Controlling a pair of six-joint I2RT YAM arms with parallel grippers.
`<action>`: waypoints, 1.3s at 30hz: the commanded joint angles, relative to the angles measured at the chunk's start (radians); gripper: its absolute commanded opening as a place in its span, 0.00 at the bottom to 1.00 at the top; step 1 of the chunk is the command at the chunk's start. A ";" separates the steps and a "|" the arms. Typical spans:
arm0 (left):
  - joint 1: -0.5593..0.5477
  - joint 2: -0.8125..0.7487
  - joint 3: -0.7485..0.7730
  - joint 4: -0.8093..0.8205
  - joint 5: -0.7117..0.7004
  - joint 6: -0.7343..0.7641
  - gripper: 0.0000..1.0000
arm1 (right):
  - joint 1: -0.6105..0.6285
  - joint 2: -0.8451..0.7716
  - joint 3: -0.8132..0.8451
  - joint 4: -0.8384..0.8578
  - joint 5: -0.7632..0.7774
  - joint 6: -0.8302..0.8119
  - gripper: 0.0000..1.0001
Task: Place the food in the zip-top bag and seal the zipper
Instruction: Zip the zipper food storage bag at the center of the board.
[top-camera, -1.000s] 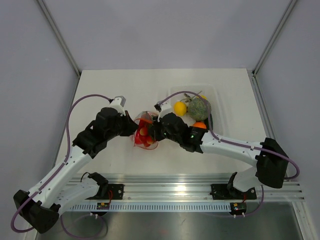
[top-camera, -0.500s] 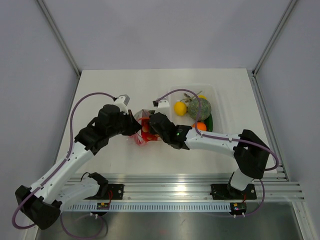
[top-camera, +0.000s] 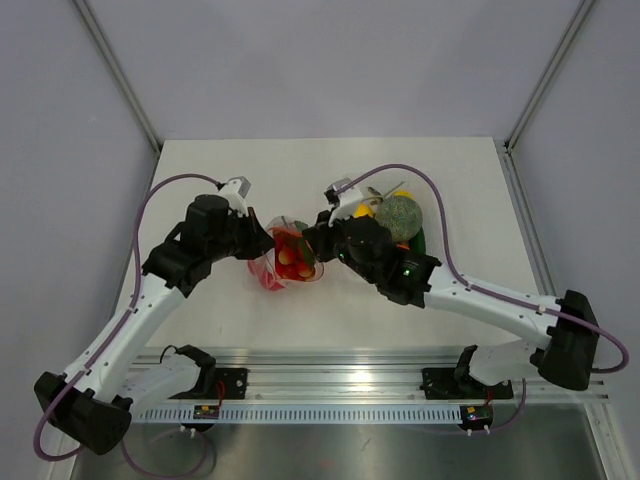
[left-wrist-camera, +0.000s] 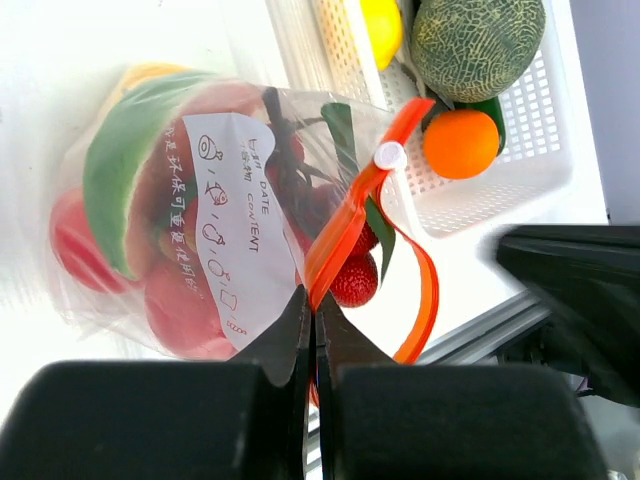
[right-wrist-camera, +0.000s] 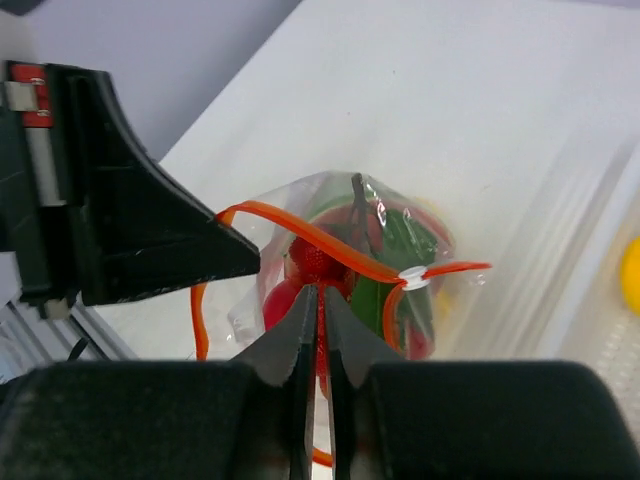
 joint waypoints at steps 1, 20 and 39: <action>0.029 0.015 0.082 0.017 0.065 0.049 0.00 | -0.046 -0.108 -0.055 0.022 -0.092 -0.159 0.12; 0.145 0.123 0.136 -0.032 0.246 0.153 0.00 | -0.386 -0.024 -0.361 0.447 -0.670 -0.666 0.69; 0.191 0.186 0.162 -0.070 0.304 0.213 0.00 | -0.437 0.180 -0.164 0.493 -0.953 -0.683 0.69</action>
